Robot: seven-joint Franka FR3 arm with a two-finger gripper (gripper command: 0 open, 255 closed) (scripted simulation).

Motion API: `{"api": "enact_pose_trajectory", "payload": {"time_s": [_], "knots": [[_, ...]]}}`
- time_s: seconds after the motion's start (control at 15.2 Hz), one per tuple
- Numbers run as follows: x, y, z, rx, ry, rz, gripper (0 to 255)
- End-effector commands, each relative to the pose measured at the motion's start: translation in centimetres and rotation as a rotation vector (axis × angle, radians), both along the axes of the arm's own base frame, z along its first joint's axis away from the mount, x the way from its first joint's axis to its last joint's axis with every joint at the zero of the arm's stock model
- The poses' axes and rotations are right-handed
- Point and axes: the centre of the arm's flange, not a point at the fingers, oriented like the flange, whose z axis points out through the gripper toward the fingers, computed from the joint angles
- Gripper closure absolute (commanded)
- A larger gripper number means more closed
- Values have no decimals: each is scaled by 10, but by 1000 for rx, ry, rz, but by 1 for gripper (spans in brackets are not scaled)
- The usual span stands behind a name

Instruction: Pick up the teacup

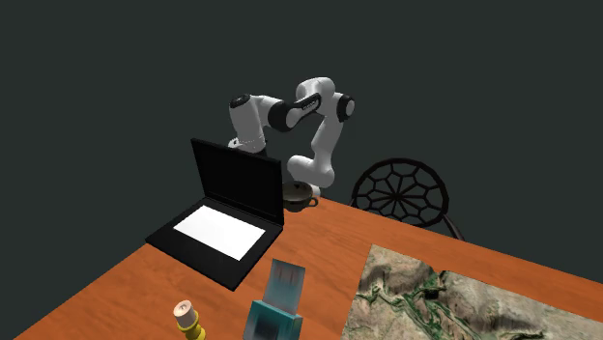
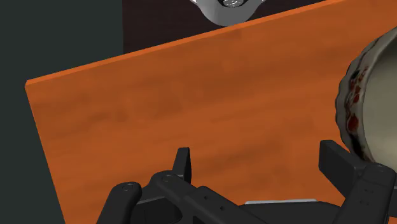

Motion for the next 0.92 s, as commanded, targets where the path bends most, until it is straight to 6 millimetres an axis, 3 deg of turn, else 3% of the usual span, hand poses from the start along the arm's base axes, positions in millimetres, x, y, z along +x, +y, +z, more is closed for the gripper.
{"api": "enact_pose_trajectory", "payload": {"time_s": [0.0,0.86], "knots": [[0,0,0,0,0,0,0],[-42,187,17,-148,-117,-215,0]]}}
